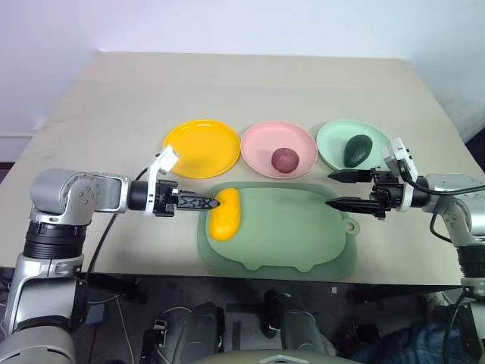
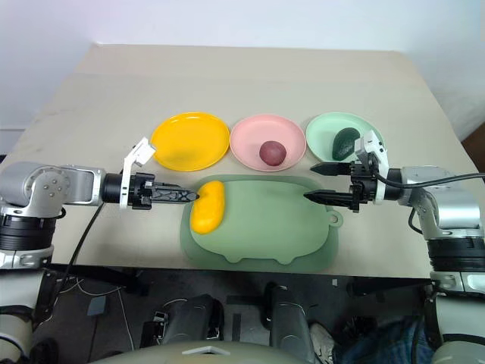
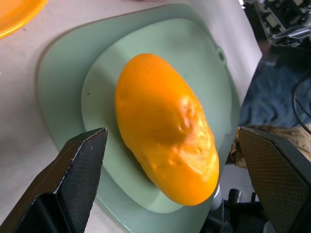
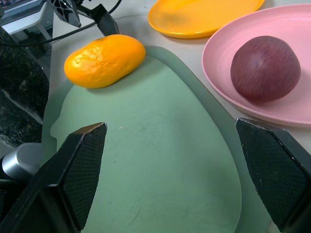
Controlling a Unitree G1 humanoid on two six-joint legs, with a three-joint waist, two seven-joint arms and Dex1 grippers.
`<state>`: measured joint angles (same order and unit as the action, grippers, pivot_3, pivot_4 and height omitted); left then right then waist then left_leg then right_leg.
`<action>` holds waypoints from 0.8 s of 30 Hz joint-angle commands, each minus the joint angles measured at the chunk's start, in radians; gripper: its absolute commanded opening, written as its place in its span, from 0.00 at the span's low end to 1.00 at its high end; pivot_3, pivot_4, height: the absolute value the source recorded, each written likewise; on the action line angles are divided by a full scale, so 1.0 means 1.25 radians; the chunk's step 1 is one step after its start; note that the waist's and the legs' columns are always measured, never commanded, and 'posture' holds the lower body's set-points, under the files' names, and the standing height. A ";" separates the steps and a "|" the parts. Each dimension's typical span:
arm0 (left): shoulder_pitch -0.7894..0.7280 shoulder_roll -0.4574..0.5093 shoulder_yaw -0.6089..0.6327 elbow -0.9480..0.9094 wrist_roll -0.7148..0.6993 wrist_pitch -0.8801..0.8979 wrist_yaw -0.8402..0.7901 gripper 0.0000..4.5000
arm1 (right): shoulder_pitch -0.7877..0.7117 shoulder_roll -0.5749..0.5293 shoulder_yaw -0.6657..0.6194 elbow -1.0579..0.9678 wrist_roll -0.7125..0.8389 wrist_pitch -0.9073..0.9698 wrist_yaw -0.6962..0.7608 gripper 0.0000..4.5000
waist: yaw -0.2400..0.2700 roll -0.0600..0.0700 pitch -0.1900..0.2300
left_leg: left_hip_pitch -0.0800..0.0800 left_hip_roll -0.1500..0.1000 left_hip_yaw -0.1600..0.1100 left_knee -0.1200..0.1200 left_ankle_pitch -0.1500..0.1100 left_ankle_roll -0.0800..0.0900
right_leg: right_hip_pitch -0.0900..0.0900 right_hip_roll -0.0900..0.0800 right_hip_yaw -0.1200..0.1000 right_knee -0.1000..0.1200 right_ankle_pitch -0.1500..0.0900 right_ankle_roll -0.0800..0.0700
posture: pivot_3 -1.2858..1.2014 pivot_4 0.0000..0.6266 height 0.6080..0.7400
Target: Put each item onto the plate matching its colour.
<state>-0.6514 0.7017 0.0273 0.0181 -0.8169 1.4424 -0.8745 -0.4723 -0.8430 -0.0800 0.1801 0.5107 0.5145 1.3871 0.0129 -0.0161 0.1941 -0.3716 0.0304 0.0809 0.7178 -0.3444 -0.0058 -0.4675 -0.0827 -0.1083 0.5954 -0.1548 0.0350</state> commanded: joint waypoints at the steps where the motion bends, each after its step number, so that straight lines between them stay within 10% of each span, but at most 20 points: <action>1: -0.008 -0.037 0.011 -0.007 -0.007 0.027 0.035 1.00 | -0.007 -0.003 -0.006 -0.010 -0.003 -0.009 -0.004 0.99 | 0.000 0.000 0.000 | 0.000 0.000 0.000 0.000 0.000 0.000 | 0.000 0.000 0.000 0.000 0.000 0.000 | 0.52 0.24 1.00; 17: 0.015 -0.103 -0.068 0.003 0.047 -0.006 0.090 1.00 | -0.007 -0.001 -0.007 -0.025 -0.010 -0.009 -0.023 0.99 | 0.001 0.000 0.000 | 0.001 0.000 0.000 0.000 0.000 0.000 | 0.001 0.000 0.000 0.000 0.000 0.000 | 0.52 0.24 1.00; 24: 0.019 -0.103 -0.091 -0.004 0.067 -0.025 0.099 0.69 | -0.014 0.004 -0.006 -0.023 -0.012 -0.010 -0.032 1.00 | 0.001 0.000 -0.001 | 0.004 0.000 -0.001 0.000 0.000 0.000 | 0.004 0.000 0.000 0.000 0.000 0.000 | 0.52 0.24 1.00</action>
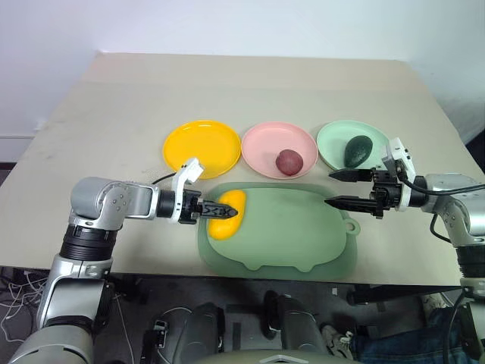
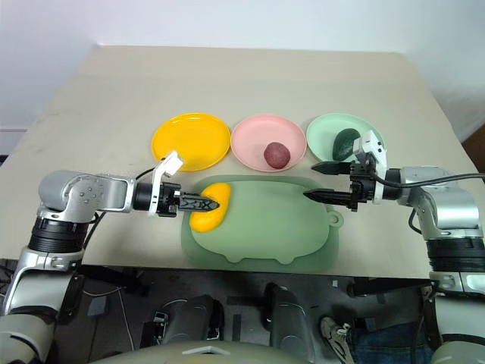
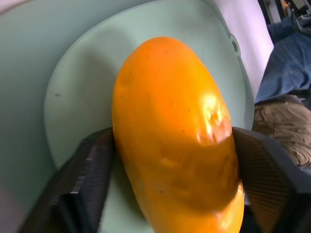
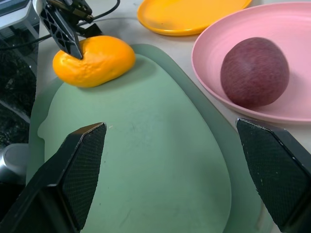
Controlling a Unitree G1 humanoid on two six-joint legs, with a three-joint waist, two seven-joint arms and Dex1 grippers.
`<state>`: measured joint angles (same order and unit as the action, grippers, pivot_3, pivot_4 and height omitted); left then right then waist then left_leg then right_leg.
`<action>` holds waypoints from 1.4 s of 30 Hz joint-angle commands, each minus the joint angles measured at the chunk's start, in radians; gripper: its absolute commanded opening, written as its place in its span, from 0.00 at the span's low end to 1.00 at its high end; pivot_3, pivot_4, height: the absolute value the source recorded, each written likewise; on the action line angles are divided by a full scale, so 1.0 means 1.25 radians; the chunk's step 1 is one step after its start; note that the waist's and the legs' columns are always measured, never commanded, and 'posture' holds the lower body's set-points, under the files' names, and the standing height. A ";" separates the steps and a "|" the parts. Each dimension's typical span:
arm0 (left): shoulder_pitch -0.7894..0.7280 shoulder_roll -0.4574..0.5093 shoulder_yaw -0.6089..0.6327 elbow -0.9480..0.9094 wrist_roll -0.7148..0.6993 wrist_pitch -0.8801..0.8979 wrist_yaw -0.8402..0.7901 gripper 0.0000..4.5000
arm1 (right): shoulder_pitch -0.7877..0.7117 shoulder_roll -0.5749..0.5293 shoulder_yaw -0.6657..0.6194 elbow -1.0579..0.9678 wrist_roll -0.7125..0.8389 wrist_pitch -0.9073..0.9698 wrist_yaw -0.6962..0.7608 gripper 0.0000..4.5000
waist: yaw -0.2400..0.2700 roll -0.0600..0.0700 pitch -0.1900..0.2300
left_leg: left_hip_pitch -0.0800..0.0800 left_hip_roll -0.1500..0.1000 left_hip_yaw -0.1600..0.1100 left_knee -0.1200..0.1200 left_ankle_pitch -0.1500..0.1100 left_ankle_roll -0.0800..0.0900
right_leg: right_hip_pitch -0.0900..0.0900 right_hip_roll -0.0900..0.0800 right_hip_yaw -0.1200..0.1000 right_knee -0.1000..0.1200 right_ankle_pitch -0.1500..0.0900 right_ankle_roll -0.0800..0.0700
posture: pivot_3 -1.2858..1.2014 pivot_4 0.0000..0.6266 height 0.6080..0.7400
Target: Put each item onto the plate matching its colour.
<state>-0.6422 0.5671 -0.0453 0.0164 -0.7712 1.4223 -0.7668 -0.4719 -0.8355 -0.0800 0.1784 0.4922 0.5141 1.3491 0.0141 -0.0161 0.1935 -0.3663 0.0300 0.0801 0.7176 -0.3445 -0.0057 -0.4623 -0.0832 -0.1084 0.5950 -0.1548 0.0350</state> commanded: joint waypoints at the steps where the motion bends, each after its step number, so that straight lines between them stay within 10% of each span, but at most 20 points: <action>1: 0.010 0.005 -0.030 0.000 0.030 -0.011 0.013 0.69 | -0.014 -0.003 -0.004 -0.020 0.000 -0.013 -0.001 1.00 | 0.000 0.000 0.000 | 0.000 0.000 0.000 0.000 0.000 0.000 | 0.000 0.000 0.000 0.000 0.000 0.000 | 0.52 0.24 1.00; 16: -0.064 0.125 0.031 0.074 0.135 -0.387 -0.117 0.69 | -0.039 0.002 0.011 0.015 -0.012 -0.015 0.006 1.00 | -0.001 0.000 0.000 | 0.001 0.000 0.000 0.000 -0.001 0.002 | 0.000 0.000 0.000 -0.001 0.000 0.000 | 0.52 0.24 1.00; 32: -0.148 -0.077 0.109 0.458 0.314 -0.766 0.068 0.69 | -0.056 0.012 0.017 0.017 -0.014 0.000 -0.007 1.00 | 0.000 0.000 0.000 | -0.003 0.000 0.001 0.001 0.000 0.000 | -0.001 -0.001 -0.002 0.000 0.000 0.000 | 0.52 0.24 1.00; 36: -0.176 -0.107 0.118 0.501 0.334 -0.774 0.096 0.97 | -0.051 0.009 0.016 0.012 -0.013 0.001 -0.011 1.00 | -0.001 0.000 0.000 | -0.002 0.000 0.000 0.001 0.000 0.000 | -0.001 -0.001 -0.002 0.000 0.000 0.000 | 0.52 0.24 1.00; 42: -0.180 -0.079 0.107 0.495 0.393 -0.836 0.094 0.99 | -0.052 0.006 0.013 0.011 -0.007 0.008 -0.011 1.00 | -0.001 0.000 0.000 | -0.003 0.000 0.001 0.000 0.000 0.000 | -0.002 -0.001 -0.002 0.000 0.000 0.000 | 0.52 0.24 1.00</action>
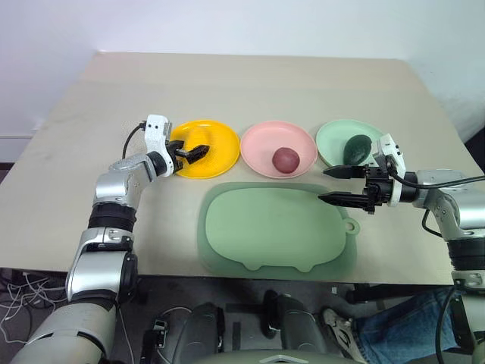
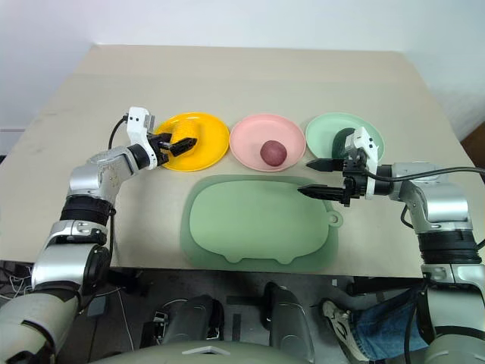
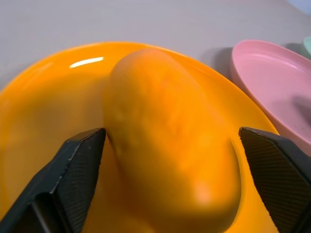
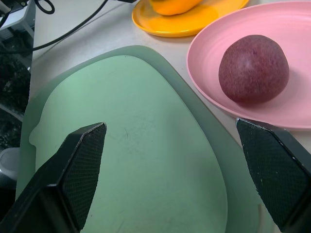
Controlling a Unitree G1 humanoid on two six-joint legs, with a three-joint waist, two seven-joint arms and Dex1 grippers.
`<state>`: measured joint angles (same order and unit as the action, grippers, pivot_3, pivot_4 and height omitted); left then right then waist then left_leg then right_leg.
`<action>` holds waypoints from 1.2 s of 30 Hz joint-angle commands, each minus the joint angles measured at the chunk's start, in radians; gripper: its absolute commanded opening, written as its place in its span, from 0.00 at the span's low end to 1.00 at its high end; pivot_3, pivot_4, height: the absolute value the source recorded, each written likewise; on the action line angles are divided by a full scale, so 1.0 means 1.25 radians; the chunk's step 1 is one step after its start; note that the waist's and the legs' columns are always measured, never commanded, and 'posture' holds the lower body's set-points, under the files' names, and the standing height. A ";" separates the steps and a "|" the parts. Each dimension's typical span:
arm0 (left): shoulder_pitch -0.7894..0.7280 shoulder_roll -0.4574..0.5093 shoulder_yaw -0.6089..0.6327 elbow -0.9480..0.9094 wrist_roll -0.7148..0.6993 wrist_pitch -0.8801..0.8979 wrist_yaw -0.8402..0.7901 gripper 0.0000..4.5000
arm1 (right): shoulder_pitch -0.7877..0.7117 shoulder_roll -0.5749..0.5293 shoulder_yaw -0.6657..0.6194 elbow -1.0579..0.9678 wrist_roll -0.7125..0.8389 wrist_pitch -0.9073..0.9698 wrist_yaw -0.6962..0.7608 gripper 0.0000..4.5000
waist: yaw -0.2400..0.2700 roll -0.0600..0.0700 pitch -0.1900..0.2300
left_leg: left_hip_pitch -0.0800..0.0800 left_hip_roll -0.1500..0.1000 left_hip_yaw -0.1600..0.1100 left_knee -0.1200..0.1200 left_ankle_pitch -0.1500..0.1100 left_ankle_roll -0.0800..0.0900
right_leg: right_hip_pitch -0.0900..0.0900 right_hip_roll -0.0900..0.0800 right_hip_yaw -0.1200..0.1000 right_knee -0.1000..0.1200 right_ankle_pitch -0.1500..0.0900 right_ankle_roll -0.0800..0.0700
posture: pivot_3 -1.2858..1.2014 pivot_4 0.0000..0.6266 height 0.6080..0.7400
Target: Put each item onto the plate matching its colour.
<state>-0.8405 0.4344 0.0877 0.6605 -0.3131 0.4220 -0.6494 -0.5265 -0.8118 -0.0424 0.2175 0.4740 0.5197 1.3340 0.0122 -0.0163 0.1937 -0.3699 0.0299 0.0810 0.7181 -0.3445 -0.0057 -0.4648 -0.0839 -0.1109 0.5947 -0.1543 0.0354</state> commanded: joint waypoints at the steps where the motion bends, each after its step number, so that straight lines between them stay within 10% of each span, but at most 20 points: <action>1: -0.011 0.040 0.010 -0.057 -0.005 -0.006 -0.053 0.99 | -0.009 -0.010 -0.017 -0.022 0.008 0.004 0.000 1.00 | 0.000 0.000 0.000 | 0.000 0.000 0.000 0.000 0.000 0.000 | 0.000 0.000 0.000 0.000 0.000 0.000 | 0.52 0.24 1.00; 13: 0.183 0.348 0.096 -0.478 -0.340 0.340 -0.499 0.99 | -0.033 0.003 -0.006 0.001 0.000 -0.008 0.003 1.00 | -0.004 0.000 0.000 | -0.001 0.001 0.000 -0.001 0.000 0.000 | -0.002 0.000 0.000 0.000 0.000 0.000 | 0.52 0.24 1.00; 23: 0.295 0.257 0.033 -0.516 -0.236 0.015 -0.600 0.99 | -0.069 0.059 0.013 0.006 0.001 -0.016 -0.011 1.00 | -0.001 0.000 0.000 | -0.002 0.000 0.000 0.000 0.000 0.000 | -0.002 0.000 0.000 0.000 0.000 0.000 | 0.52 0.24 1.00; 36: 0.321 0.315 0.043 -0.504 -0.262 0.047 -0.685 0.99 | -0.101 0.083 0.024 0.037 0.000 -0.019 -0.003 1.00 | 0.000 0.000 0.000 | -0.002 0.001 0.000 0.000 -0.001 0.002 | -0.002 0.001 0.001 0.000 0.000 0.000 | 0.52 0.24 1.00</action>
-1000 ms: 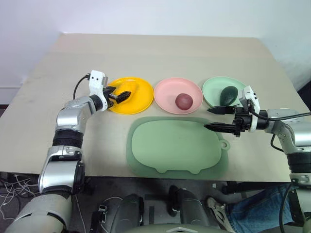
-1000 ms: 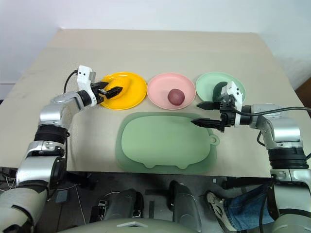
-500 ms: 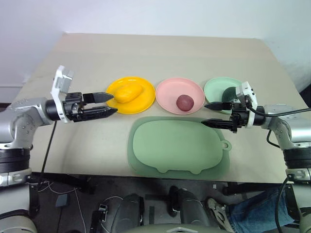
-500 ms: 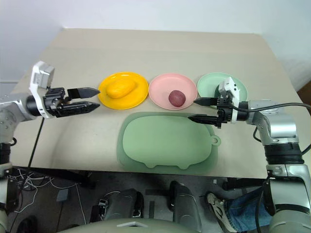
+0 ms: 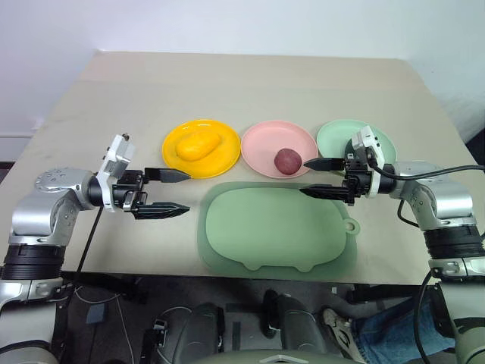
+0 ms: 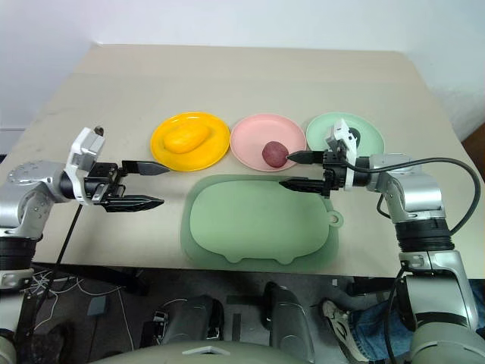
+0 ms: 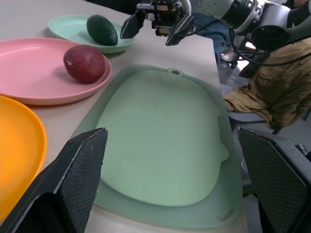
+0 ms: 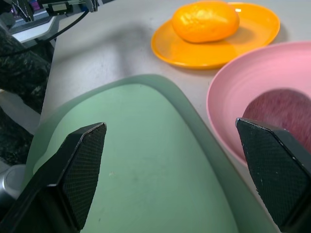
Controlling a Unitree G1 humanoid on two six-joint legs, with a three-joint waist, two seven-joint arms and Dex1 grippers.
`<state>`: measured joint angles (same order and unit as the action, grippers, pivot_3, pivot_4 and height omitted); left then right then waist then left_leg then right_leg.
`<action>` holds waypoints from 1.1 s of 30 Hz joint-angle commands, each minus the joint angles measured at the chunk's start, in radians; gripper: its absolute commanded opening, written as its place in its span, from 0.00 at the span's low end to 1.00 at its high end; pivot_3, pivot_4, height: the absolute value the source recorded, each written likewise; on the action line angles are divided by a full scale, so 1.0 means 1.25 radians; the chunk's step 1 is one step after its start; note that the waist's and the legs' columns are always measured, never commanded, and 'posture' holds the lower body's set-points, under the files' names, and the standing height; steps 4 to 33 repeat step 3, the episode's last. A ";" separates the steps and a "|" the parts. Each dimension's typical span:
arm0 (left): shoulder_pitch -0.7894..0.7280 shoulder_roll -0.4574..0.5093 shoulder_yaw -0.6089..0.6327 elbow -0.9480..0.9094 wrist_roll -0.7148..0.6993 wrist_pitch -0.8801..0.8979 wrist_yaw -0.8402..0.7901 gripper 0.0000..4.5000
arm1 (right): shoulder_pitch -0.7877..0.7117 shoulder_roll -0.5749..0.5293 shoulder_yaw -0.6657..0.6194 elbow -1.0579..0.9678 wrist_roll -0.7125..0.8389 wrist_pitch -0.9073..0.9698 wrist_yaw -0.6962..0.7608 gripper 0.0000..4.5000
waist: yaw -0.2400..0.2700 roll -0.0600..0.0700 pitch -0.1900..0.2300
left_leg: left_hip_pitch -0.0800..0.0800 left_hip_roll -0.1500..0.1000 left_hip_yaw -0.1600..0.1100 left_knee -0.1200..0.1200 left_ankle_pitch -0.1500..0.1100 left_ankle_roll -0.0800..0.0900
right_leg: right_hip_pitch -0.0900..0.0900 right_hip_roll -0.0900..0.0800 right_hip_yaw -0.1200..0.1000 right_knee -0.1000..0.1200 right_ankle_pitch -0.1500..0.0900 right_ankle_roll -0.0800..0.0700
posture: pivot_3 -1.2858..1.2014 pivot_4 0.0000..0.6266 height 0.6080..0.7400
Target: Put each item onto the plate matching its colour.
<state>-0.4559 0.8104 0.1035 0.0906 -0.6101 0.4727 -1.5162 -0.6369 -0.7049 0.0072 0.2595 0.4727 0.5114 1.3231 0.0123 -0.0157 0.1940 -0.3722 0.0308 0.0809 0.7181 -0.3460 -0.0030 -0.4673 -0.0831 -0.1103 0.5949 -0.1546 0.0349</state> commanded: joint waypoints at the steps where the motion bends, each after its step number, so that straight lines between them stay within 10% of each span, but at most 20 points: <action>1: 0.018 0.017 0.031 -0.054 -0.031 0.015 0.007 0.99 | -0.012 -0.002 -0.015 0.005 0.002 -0.013 0.008 1.00 | 0.000 0.000 0.000 | 0.000 0.000 0.000 0.000 0.000 0.000 | 0.000 0.000 0.000 0.000 0.000 0.000 | 0.52 0.24 1.00; 33: 0.024 0.021 0.033 -0.061 -0.038 0.022 0.007 0.99 | -0.011 -0.002 -0.013 0.009 0.000 -0.017 0.009 1.00 | 0.000 0.000 0.000 | 0.000 0.000 0.000 0.000 0.000 0.000 | 0.000 0.000 0.000 0.000 0.000 0.000 | 0.52 0.24 1.00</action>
